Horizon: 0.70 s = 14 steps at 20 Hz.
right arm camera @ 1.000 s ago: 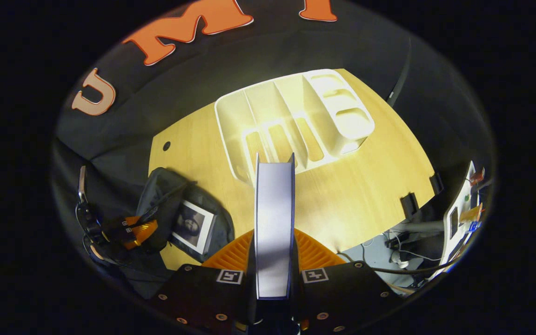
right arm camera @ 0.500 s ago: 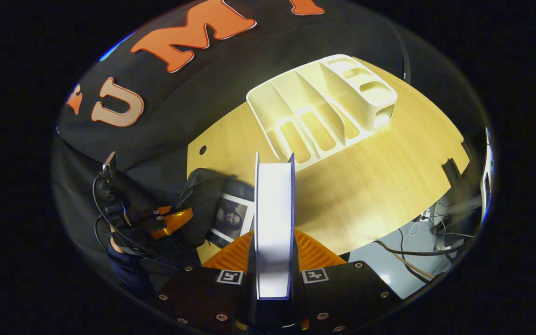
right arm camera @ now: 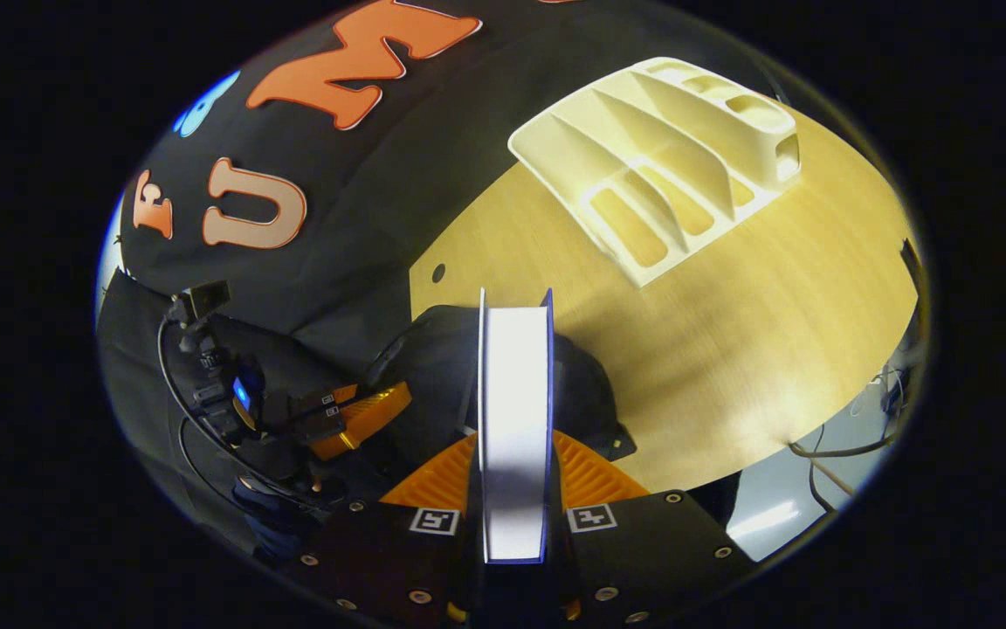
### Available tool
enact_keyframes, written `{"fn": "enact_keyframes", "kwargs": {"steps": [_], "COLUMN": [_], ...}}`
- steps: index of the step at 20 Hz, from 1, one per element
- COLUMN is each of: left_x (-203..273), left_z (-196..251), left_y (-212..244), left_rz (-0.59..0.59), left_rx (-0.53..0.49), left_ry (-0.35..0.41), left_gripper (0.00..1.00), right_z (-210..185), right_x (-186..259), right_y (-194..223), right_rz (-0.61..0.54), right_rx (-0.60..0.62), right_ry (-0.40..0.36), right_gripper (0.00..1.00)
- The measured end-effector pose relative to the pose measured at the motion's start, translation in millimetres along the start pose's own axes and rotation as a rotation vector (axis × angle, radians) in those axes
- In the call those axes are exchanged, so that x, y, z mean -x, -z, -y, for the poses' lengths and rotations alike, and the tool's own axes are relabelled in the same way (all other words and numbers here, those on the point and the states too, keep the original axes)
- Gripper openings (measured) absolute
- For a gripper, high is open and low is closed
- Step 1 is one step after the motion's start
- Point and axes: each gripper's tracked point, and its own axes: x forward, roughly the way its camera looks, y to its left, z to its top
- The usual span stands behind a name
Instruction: Open the schoolbag, grab two books from the bookshelf and put them into the schoolbag.
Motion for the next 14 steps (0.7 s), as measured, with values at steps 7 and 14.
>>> {"fn": "enact_keyframes", "kwargs": {"steps": [7, 14], "left_x": [-1, -1], "left_z": [1, 3], "left_y": [-2, -3], "left_rz": [0.011, 0.020], "left_rx": [0.005, -0.009], "left_ry": [-0.007, 0.002], "left_gripper": [0.06, 0.06], "right_z": [-19, -19], "right_x": [-62, -107], "right_y": [8, 16], "right_rz": [0.017, 0.052], "right_rx": [-0.060, -0.168], "right_ry": [-0.123, -0.237], "right_gripper": [0.30, 0.30]}}
